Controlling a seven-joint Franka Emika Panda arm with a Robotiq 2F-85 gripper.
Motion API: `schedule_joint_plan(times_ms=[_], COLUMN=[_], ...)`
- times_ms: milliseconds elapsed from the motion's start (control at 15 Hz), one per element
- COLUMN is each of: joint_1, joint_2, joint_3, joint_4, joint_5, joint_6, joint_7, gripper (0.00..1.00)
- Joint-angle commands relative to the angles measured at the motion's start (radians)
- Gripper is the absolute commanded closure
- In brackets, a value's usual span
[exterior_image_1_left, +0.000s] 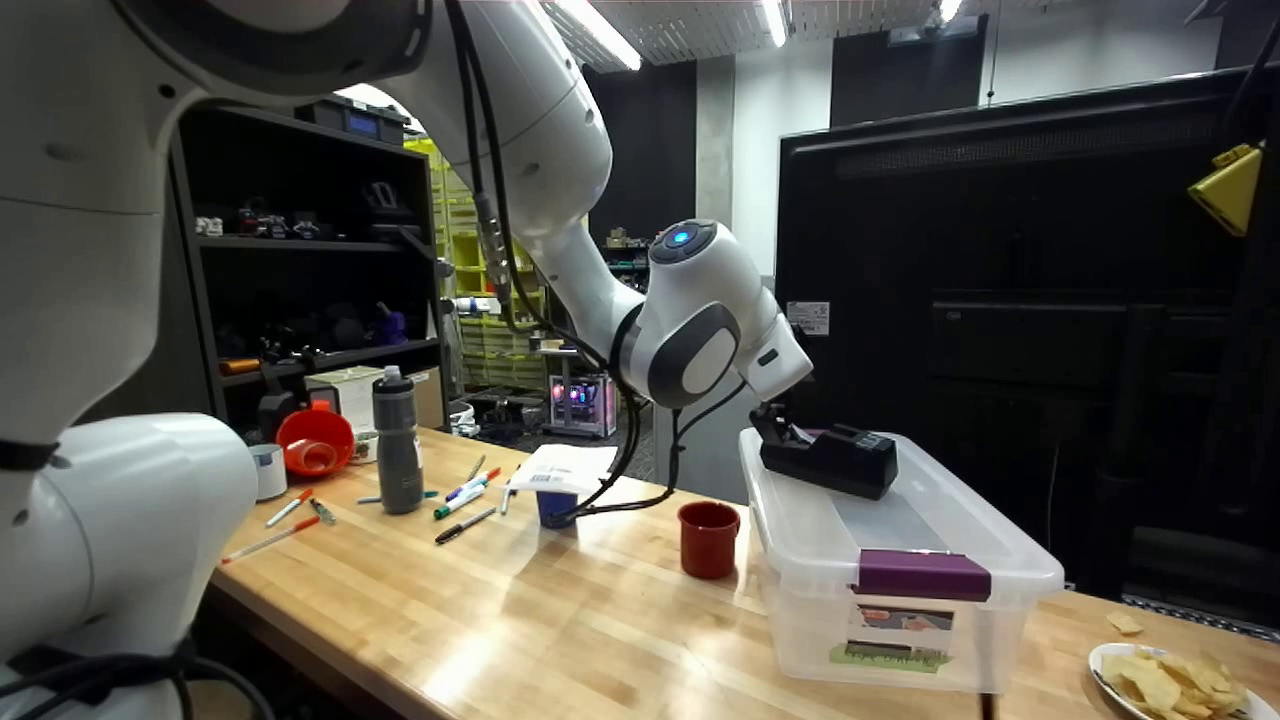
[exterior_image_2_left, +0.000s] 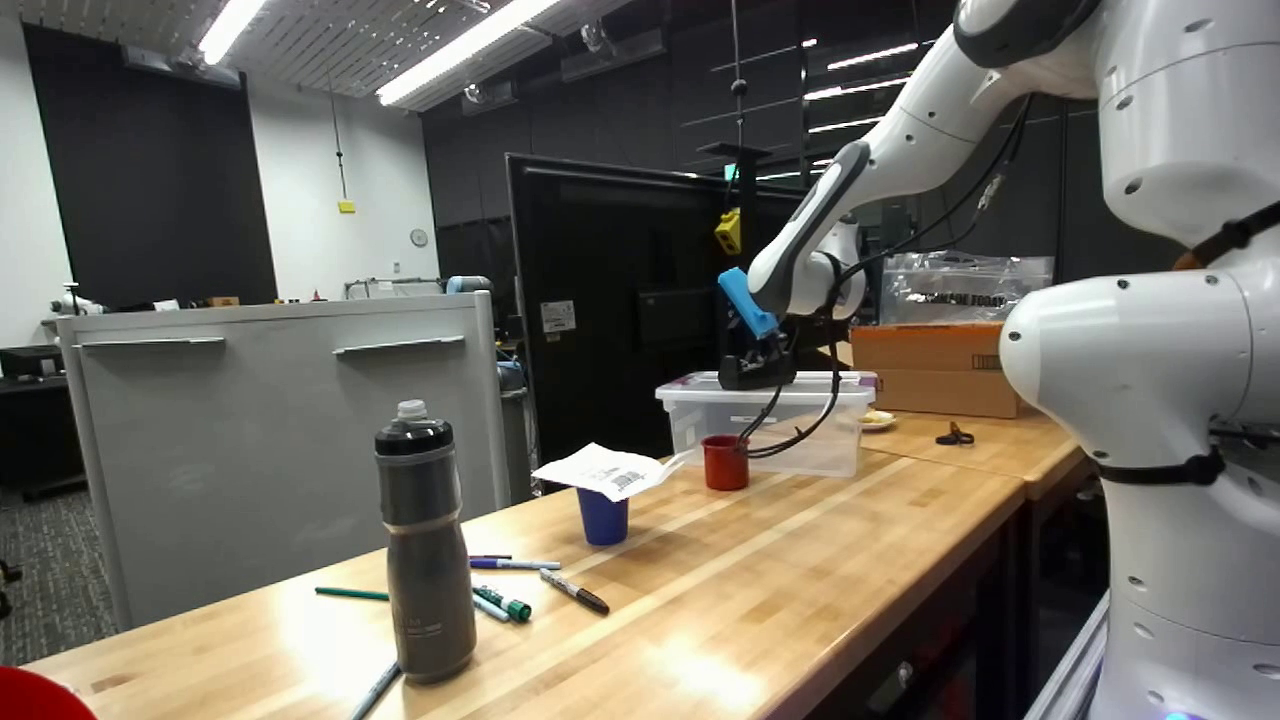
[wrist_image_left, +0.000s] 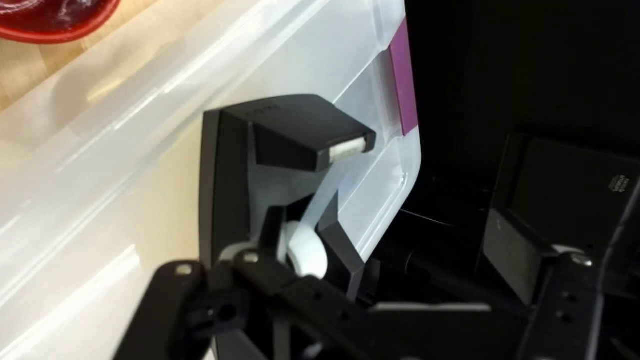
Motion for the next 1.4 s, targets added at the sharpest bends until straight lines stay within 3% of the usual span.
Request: schedule_joint_plan(times_ms=[0, 1333], joint_1=[0.008, 0.150], joint_2=[-0.004, -0.012], joint_3=[-0.003, -0.150], joint_4=[0.032, 0.088], joint_5=[0.010, 0.006], joint_6=[-0.018, -0.075], joint_7=[0.011, 0.017], gripper=[0.00, 0.00])
